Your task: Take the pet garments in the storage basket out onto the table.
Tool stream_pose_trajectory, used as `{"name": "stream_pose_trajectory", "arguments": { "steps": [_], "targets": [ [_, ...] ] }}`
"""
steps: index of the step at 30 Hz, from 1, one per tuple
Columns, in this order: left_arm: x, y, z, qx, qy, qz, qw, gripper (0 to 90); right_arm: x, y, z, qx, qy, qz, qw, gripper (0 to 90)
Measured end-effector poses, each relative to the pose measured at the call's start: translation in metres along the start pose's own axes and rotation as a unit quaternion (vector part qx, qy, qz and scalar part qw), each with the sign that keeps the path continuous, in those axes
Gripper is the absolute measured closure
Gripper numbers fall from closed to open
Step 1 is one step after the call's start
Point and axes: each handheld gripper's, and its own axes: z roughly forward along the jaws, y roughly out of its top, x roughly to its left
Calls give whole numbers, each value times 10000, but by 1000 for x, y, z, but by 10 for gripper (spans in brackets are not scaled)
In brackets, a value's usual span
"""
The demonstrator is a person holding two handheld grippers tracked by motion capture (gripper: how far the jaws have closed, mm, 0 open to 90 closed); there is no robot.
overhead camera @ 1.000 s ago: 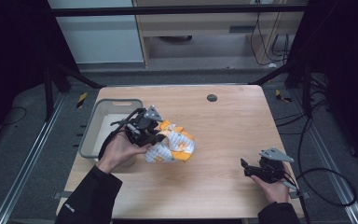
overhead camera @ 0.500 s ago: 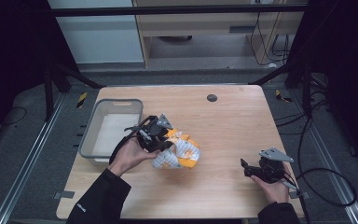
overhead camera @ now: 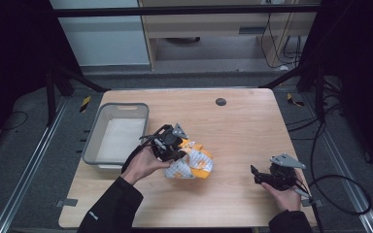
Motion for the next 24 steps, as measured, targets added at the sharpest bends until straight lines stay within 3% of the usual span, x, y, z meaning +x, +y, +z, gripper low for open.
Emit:
{"name": "stream_pose_trajectory", "arguments": {
  "steps": [17,24],
  "targets": [
    [-11,2,29,163,-140,173,9996,802,0,0,1,-3,-22,-44,10000,119],
    [-13,-2,36,213,-216,201,9993,755,0,0,1,5,-20,-47,10000,118]
  ]
}}
